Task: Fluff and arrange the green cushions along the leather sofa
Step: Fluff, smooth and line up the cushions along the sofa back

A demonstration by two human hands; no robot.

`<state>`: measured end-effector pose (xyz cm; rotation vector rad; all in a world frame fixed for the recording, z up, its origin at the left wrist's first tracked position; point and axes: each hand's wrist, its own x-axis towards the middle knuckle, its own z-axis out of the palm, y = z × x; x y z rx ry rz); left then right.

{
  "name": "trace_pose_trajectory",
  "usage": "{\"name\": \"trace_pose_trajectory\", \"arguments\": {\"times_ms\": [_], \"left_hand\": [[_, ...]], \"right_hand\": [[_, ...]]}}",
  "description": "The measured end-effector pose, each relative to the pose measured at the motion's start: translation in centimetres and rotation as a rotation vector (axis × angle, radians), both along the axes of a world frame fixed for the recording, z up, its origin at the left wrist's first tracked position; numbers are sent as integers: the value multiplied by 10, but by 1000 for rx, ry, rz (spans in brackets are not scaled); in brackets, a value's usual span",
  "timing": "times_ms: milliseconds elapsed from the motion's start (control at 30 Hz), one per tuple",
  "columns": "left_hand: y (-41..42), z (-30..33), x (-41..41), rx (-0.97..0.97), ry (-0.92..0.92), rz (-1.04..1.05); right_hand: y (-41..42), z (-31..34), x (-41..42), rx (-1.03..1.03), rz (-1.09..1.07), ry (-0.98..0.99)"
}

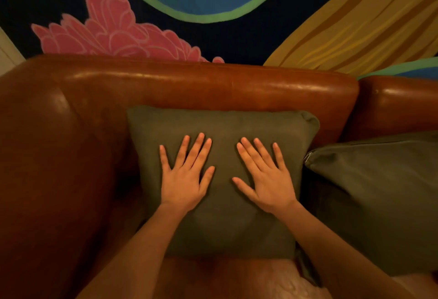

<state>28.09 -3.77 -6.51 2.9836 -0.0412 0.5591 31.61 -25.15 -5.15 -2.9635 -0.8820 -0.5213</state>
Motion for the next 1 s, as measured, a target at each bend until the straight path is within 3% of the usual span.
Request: {"name": "trace_pose_trajectory", "arguments": {"times_ms": [167,300,433,567,733,867,1000], "left_hand": [[3,-2,5,-20,4,-7],[8,3,-3,-36,29,2],[38,9,-11,-103,130,193],[48,16,-14,-430,286,426],[40,19,-19,-955,183,555],[43,22,-16,-1094,107,538],[46,20,-10,-1149,77,500]], "right_hand": [[2,-1,6,55,-4,4],[-10,3,0,169,-144,82],[-16,10,-5,229,-276,172],[-15,20,-13,450,-399,280],[-8,11,-63,1022,-426,278],[-14,0,-60,1225,-611,489],[-33,16,-10,1359,-565,878]]}}
